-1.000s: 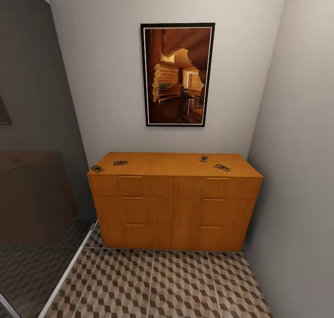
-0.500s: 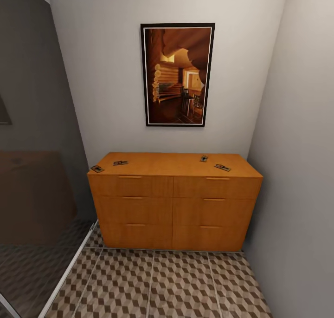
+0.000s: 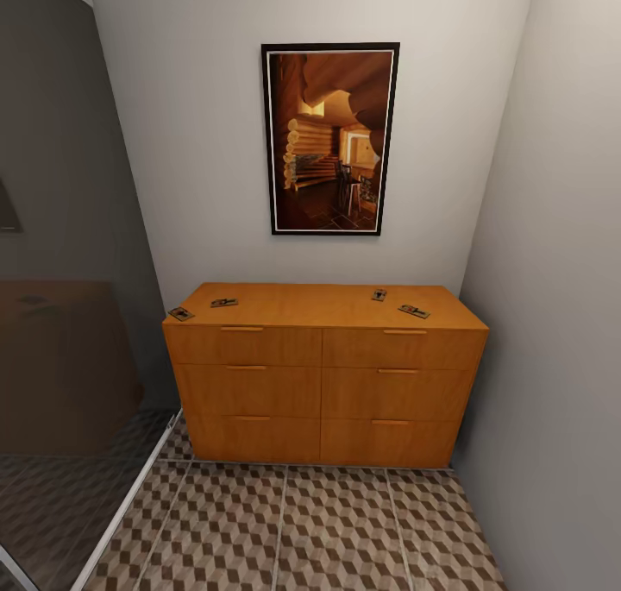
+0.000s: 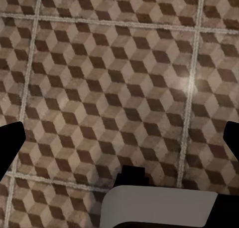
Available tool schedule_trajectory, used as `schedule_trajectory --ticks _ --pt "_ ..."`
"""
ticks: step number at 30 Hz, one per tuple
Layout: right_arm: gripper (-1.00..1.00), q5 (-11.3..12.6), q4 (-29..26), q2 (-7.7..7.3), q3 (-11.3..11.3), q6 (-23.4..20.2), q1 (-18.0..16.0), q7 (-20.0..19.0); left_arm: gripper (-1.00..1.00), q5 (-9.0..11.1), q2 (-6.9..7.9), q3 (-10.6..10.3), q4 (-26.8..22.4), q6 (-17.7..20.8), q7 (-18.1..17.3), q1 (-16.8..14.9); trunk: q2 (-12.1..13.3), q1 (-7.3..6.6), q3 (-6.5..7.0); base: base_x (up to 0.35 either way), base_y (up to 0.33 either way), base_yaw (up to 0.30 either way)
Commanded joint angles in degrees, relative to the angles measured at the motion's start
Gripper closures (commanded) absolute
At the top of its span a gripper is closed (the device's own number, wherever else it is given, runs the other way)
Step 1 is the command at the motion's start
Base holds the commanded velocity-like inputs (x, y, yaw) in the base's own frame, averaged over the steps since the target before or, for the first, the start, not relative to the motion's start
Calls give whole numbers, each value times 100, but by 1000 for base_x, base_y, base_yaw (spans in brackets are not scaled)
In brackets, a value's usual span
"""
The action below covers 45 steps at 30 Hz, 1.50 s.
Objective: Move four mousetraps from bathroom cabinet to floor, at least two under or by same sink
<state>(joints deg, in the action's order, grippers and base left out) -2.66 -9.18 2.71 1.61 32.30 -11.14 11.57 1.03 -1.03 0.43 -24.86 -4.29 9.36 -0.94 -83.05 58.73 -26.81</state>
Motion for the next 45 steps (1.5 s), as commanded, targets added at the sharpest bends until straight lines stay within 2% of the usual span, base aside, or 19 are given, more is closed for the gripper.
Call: schedule_trajectory --ticks 1,45 --pt "-100 -30 4 2 15 13 -3 23 -100 11 -2 5 3 -20 13 -3 -3 0 -6 0 0 0" --pt "-100 -30 -12 -7 10 7 -5 27 -100 -10 -7 9 -12 -17 13 -3 -3 0 -6 0 0 0"
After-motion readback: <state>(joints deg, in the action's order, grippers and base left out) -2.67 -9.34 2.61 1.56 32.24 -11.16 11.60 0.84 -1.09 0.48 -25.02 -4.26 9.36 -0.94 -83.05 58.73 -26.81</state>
